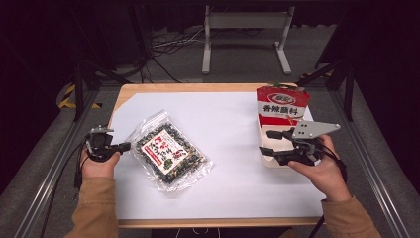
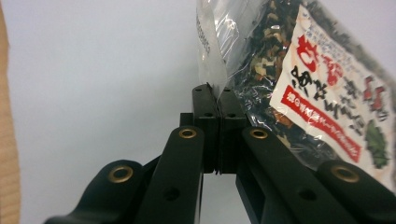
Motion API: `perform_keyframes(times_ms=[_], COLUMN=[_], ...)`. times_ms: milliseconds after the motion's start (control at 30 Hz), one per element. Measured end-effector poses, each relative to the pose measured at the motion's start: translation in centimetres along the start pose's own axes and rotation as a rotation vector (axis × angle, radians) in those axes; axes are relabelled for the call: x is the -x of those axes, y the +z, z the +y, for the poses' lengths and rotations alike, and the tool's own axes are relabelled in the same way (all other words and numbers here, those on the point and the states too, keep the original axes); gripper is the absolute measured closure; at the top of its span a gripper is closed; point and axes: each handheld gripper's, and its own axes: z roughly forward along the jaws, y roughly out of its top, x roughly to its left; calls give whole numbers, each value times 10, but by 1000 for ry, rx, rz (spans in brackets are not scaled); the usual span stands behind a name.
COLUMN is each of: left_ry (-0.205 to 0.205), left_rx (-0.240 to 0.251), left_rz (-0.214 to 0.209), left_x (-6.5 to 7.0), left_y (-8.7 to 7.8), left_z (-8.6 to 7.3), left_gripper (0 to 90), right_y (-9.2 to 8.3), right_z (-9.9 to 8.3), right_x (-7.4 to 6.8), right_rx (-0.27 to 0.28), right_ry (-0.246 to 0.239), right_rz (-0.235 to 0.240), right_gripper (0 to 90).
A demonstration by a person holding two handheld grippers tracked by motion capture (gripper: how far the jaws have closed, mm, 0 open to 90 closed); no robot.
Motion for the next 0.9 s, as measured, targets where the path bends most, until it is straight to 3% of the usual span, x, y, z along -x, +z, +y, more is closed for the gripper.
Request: perform_keyframes(times_ms=[67,133,200,467,733,900], left_ry=[30,37,64,215,309,349], left_rx=[46,59,103,226,289,316], left_rz=[-12,-18,-32,-65,-110,-157], left_x=[10,13,21,65,97,108], left_y=[-15,-18,-29,-68,-88,-96], left_z=[8,10,15,28,32,34], left_gripper=[890,890,890,892,893,893], right_y=[0,0,0,-3,-3,-2], right_z=[1,1,2,4,4,4], right_x=[0,0,-1,-3,-3,-4], right_rx=[4,3,4,10,12,11], right_ry=[-1,-1,-2,-6,-11,-13], right_rz=[-3,-3,-4,4,4,5], right_gripper=[407,408,409,463,464,463])
